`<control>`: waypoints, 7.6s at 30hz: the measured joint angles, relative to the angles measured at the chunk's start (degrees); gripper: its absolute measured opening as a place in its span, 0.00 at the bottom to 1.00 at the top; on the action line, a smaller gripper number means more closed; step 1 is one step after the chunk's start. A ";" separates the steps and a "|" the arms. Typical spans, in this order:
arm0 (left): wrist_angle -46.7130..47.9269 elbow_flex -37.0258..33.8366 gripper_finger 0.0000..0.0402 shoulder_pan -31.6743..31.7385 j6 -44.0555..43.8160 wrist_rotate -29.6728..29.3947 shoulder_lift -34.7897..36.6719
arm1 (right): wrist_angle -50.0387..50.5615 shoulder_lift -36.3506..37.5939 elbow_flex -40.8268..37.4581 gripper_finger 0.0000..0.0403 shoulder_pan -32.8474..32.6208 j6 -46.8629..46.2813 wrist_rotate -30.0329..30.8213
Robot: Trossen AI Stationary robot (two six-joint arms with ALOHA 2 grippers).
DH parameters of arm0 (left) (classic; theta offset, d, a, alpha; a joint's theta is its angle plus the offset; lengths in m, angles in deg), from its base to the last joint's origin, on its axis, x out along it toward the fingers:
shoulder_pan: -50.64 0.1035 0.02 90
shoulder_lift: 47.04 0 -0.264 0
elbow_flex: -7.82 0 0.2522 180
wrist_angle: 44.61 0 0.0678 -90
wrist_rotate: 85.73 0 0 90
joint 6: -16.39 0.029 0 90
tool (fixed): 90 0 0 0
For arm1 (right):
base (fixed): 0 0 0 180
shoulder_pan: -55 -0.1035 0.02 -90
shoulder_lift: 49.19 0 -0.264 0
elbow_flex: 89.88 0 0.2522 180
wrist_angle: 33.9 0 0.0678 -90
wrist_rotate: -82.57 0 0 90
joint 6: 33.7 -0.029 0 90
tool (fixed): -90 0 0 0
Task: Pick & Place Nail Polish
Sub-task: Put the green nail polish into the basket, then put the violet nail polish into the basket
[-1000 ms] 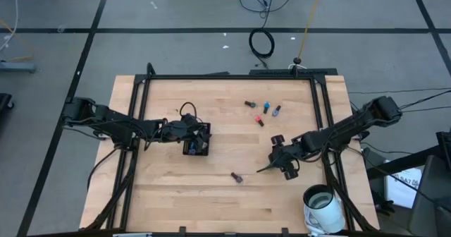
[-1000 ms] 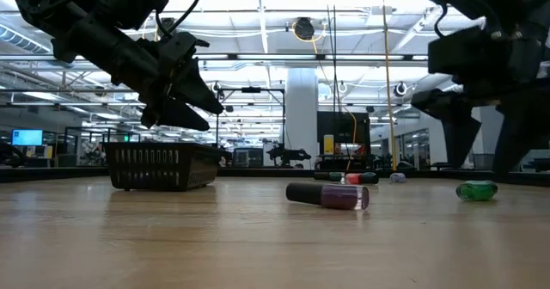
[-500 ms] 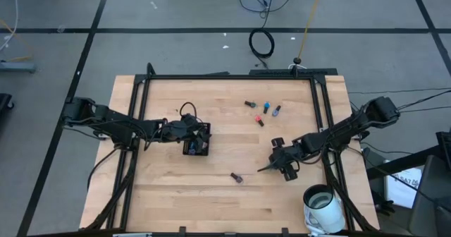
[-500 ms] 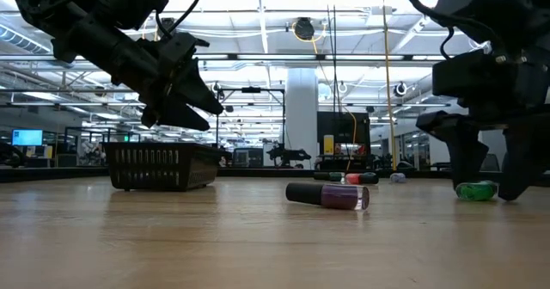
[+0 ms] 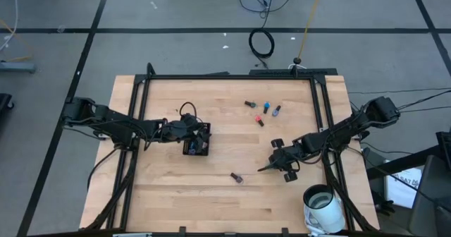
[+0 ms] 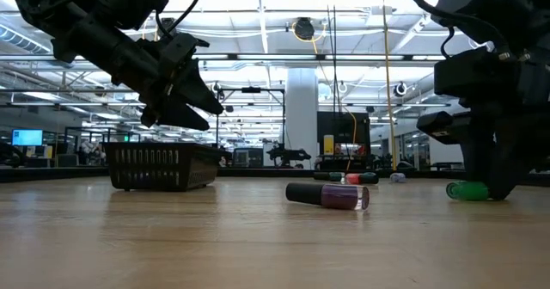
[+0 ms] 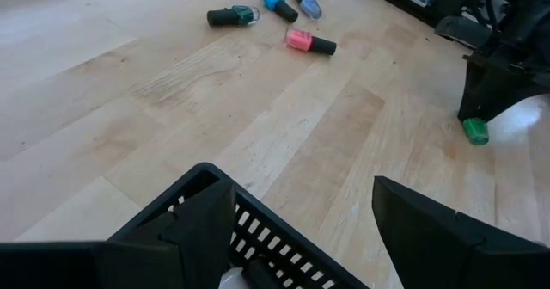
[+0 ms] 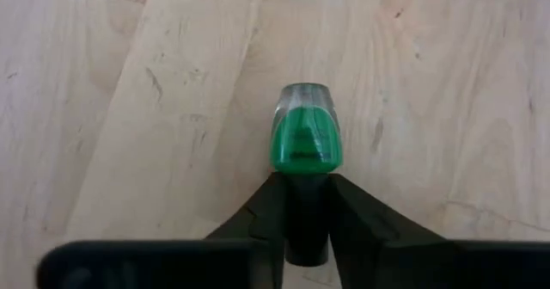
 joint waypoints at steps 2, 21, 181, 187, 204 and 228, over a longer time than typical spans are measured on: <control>0.00 0.00 0.67 0.00 -0.06 0.00 0.00 | -0.02 -0.02 0.00 0.12 0.00 0.36 0.10; -10.20 -0.01 0.67 0.00 -7.69 -0.04 -2.18 | -24.05 8.05 0.33 0.12 8.34 29.90 28.70; 36.47 14.80 0.77 -12.80 -37.53 -24.88 -14.78 | -35.58 24.46 -8.00 0.55 12.33 13.89 37.28; 31.60 14.80 0.82 -12.39 -32.21 -24.92 -14.35 | -35.35 24.46 -8.00 0.55 12.31 13.44 37.23; 15.84 14.84 0.79 -11.48 -10.18 -12.83 -12.04 | -41.89 14.51 -4.82 0.55 7.56 9.30 10.34; 10.15 34.36 0.65 -13.55 32.63 25.19 -31.40 | -41.65 14.95 -4.55 0.55 7.83 10.48 10.46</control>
